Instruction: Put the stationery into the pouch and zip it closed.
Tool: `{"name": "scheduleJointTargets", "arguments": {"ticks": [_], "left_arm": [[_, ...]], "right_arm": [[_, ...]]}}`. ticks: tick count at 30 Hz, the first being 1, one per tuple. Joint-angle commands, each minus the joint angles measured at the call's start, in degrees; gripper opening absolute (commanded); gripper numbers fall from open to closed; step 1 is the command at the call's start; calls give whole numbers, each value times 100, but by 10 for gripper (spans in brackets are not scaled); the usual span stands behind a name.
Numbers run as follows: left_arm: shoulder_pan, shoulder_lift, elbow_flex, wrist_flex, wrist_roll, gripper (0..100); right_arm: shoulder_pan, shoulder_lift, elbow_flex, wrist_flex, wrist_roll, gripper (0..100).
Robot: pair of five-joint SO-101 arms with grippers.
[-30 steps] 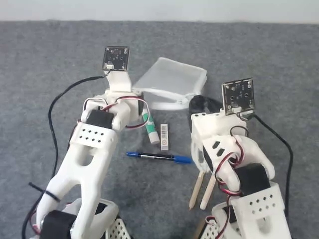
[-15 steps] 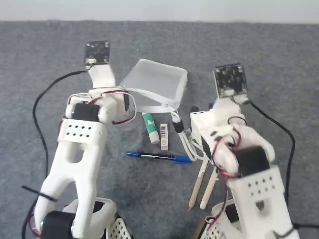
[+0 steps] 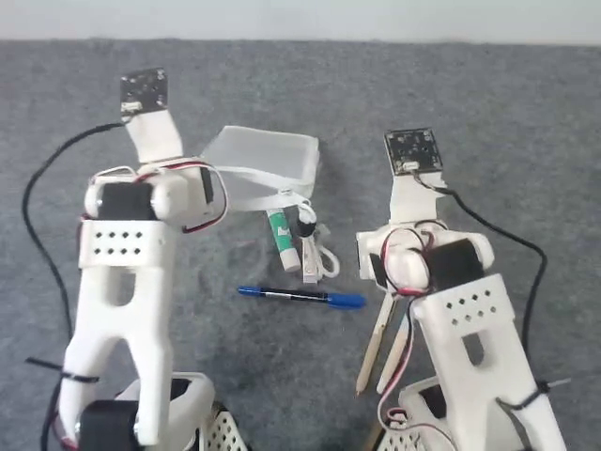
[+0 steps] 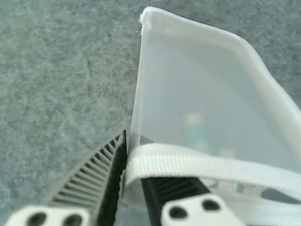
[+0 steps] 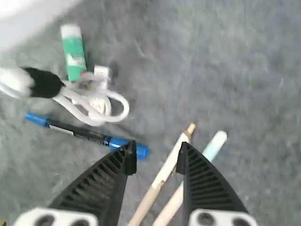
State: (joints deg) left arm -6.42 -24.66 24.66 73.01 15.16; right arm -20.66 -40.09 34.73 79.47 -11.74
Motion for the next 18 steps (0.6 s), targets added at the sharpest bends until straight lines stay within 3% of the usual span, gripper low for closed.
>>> {"name": "scheduleJointTargets", "arguments": {"ticks": [1, 7, 18], "left_arm": [[-70, -316, -338, 132, 79, 9], [-79, -316, -286, 132, 70, 9], [-79, -316, -259, 123, 79, 10]], "right_arm": [[409, 356, -334, 31, -97, 136], [963, 1508, -343, -84, -97, 134], [1297, 2923, -343, -488, -97, 134]]}}
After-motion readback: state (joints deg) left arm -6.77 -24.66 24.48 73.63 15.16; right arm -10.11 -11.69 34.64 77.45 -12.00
